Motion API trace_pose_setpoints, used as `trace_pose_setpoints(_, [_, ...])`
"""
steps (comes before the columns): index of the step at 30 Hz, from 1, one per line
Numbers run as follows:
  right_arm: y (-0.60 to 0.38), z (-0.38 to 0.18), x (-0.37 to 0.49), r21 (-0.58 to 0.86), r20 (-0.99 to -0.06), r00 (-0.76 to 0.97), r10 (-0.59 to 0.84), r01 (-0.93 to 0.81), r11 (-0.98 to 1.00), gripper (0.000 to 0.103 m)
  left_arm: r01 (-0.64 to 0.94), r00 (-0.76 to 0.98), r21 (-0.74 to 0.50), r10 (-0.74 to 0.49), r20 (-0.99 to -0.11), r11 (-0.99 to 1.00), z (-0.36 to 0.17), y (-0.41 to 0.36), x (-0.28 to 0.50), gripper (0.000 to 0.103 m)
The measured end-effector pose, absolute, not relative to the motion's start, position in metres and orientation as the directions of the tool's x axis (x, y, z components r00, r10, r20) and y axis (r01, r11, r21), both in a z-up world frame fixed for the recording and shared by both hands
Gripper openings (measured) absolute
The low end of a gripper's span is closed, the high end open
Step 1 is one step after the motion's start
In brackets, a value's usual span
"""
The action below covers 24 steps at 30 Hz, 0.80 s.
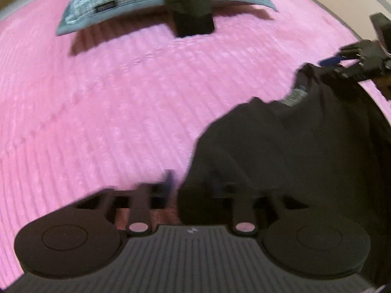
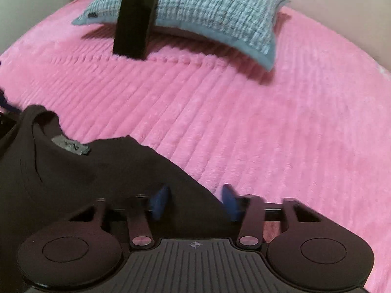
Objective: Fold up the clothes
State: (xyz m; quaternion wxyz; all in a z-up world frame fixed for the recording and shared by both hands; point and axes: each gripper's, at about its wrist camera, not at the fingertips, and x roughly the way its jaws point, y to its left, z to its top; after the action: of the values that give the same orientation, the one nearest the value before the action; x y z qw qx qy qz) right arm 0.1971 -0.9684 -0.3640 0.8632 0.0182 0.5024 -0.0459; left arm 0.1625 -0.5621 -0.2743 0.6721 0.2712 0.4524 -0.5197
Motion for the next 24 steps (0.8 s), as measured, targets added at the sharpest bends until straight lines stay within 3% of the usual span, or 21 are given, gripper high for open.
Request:
trace_pose_setpoints(4, [-0.948, -0.324, 0.168, -0.073, -0.826, 0.548, -0.129, 0.122, 0.990, 0.004, 0.949, 0.137, -0.030, -0.495, -0.858, 0.314, -0.234, -0.543, 0.147, 0.003])
trace_pose_setpoints(10, [-0.884, -0.212, 0.072, -0.193, -0.648, 0.712, -0.270, 0.190, 0.963, 0.004, 0.940, 0.305, 0.137, -0.586, -0.751, 0.313, -0.128, -0.479, 0.077, 0.003])
trace_pose_setpoints(17, [-0.795, -0.095, -0.068, -0.185, -0.513, 0.787, -0.343, 0.289, 0.939, 0.003, 0.902, 0.394, 0.154, -0.629, -0.670, 0.402, -0.011, -0.393, -0.013, 0.003])
trace_pose_setpoints(22, [-0.791, -0.028, -0.063, -0.192, -0.397, 0.854, -0.337, 0.282, 0.940, 0.003, 0.870, 0.477, 0.199, -0.670, -0.568, 0.450, 0.054, -0.406, 0.015, 0.003])
trace_pose_setpoints(24, [-0.807, -0.033, -0.025, -0.216, -0.379, 0.864, -0.331, 0.265, 0.940, 0.003, 0.861, 0.498, 0.220, -0.674, -0.546, 0.459, 0.060, -0.433, 0.047, 0.003])
